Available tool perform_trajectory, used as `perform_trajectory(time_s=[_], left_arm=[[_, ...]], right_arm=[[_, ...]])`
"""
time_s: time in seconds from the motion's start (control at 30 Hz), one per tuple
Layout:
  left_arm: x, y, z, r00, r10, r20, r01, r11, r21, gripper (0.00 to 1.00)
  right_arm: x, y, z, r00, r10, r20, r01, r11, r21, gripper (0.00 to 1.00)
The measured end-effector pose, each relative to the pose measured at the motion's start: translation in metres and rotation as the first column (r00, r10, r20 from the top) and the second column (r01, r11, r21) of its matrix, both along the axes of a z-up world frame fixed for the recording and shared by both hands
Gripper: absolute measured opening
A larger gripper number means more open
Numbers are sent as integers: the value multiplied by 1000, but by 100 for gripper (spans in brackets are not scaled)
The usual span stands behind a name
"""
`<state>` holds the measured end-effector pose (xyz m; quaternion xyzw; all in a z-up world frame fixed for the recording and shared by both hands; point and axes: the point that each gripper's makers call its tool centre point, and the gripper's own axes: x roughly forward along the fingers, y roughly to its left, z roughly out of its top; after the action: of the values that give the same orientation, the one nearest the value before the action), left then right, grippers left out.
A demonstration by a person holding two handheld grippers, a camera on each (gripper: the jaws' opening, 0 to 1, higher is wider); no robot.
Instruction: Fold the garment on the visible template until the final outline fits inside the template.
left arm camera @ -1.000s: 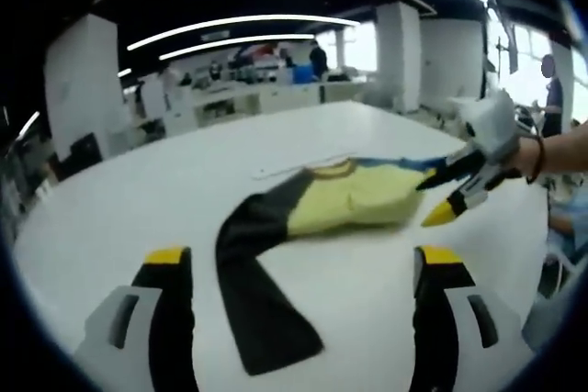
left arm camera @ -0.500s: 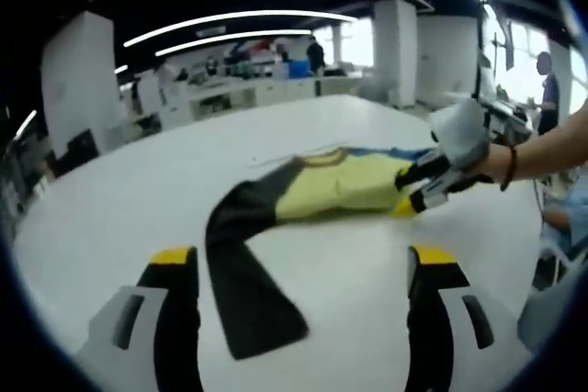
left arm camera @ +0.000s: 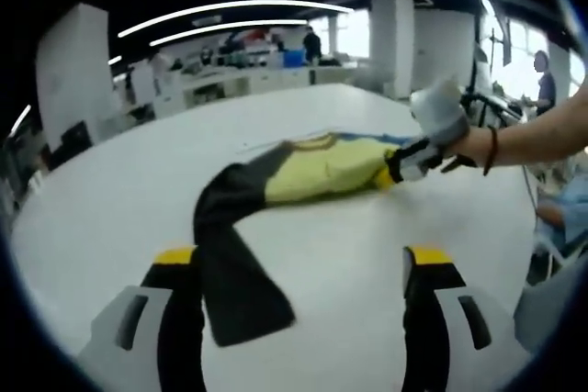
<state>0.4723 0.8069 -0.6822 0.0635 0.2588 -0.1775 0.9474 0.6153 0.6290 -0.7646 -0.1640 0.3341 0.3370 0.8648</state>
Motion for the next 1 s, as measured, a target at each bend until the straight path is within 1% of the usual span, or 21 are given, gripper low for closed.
perform_trajectory(time_s=[0.07,0.1,0.13,0.2,0.27,0.3,0.4,0.43,0.47,0.5,0.53,0.57,0.6,0.63,0.67,0.7,0.77,0.83,0.9,1.0], left_arm=[[-1,-1,1,1000,-2,3,2,1000,1,85],[-1,-1,1,1000,-3,5,3,1000,3,85],[-1,-1,1,1000,-4,5,4,1000,4,85],[-2,-1,0,1000,-4,0,4,1000,2,84],[-1,-1,-1,1000,-4,1,4,1000,-2,84],[-1,-2,-1,1000,-7,3,7,1000,-4,83],[-2,-5,-1,1000,-14,5,14,1000,-8,79],[-2,-6,-1,1000,-20,5,20,1000,-9,78],[-1,-6,-2,1000,-22,5,22,1000,-9,77],[-1,-7,-3,1000,-26,3,26,1000,-9,77],[-1,-7,-2,1000,-27,2,27,1000,-8,76],[-1,-8,-2,1000,-31,2,31,999,-9,75],[-2,-10,-2,999,-35,2,35,999,-12,73],[-2,-10,-2,999,-38,0,38,999,-15,70],[-2,-11,-3,999,-40,-1,40,999,-20,68],[-2,-12,-3,999,-44,-2,44,999,-21,68],[0,-13,-6,999,-47,-6,47,999,-10,67],[2,-12,-8,999,-47,-9,47,999,-7,66],[5,-14,-9,999,-48,-10,47,999,-13,63],[10,-17,-11,998,-57,-8,56,998,-17,56]], right_arm=[[-2,3,8,1000,-6,-21,6,1000,20,4],[-5,3,19,1000,-10,-13,11,999,37,4],[-5,5,25,1000,-8,-8,9,999,52,4],[-4,6,37,999,-22,-26,24,997,76,3],[-10,5,43,992,-54,-111,64,994,91,3],[-9,6,47,986,-74,-150,93,988,121,3],[-12,9,62,977,-89,-196,124,977,174,3],[-8,8,62,972,-94,-214,133,975,178,3],[-6,7,65,962,-118,-247,166,969,185,3],[-4,8,67,958,-120,-260,175,965,197,3],[0,10,72,952,-126,-280,195,953,231,3],[3,11,74,943,-133,-305,214,944,249,3],[0,14,79,934,-130,-334,228,934,276,3],[-10,15,83,923,-132,-360,245,925,290,3],[-9,14,83,914,-143,-380,266,918,294,3],[-6,13,84,906,-156,-394,290,906,308,4],[2,10,82,906,-164,-391,297,904,309,4],[11,9,79,895,-185,-406,327,891,316,4],[16,9,77,889,-193,-414,341,885,318,4],[25,10,77,892,-209,-400,347,886,309,4]])
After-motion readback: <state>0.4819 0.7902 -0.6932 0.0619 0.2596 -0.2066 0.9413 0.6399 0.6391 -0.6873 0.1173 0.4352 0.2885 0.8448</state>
